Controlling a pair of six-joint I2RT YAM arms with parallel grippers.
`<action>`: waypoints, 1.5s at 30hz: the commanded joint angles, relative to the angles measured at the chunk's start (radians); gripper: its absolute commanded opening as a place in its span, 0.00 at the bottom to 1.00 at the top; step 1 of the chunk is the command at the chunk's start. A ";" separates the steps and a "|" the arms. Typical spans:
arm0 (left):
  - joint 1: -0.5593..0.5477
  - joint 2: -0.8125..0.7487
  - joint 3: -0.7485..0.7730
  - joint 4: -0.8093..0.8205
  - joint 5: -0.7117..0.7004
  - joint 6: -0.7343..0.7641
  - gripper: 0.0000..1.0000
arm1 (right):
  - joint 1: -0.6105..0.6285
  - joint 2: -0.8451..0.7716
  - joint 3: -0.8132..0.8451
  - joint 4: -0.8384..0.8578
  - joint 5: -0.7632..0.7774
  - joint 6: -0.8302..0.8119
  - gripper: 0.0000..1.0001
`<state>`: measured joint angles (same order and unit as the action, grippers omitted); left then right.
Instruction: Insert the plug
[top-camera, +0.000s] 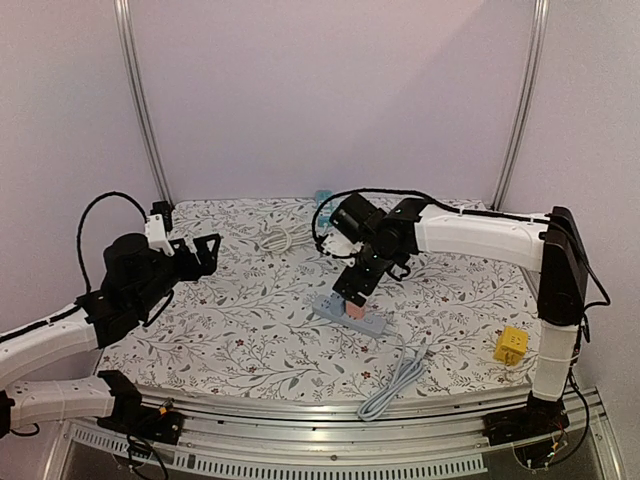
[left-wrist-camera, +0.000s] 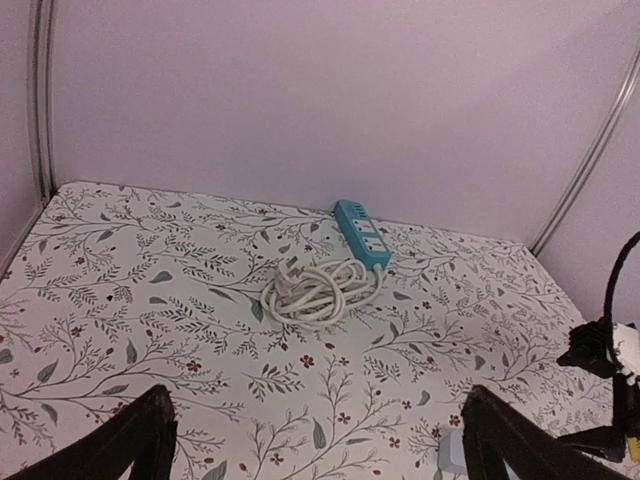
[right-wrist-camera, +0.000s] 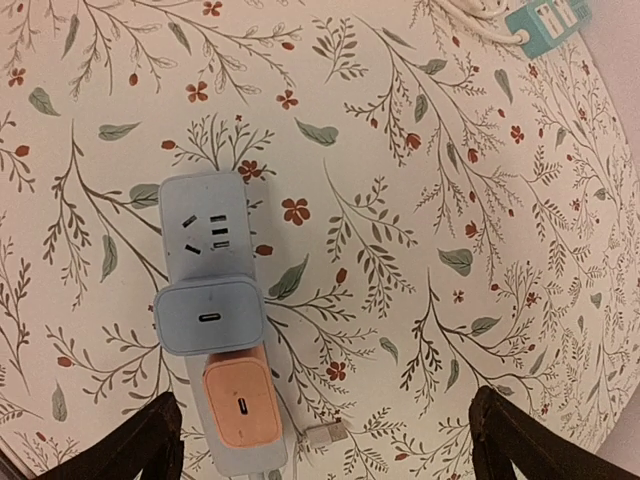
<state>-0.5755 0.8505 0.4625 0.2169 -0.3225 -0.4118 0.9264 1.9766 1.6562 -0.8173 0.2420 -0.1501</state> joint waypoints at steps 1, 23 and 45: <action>0.014 0.053 0.020 -0.009 0.026 0.004 1.00 | -0.011 -0.106 -0.084 0.083 -0.008 0.012 0.99; 0.127 0.994 0.792 -0.315 0.259 0.138 1.00 | -0.058 -0.216 -0.521 0.437 -0.172 0.054 0.99; 0.186 1.503 1.367 -0.643 0.338 0.226 0.92 | -0.075 -0.074 -0.527 0.537 -0.211 0.021 0.86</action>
<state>-0.3981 2.3245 1.8126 -0.3706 -0.0051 -0.2016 0.8661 1.8740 1.1244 -0.3058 0.0448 -0.1211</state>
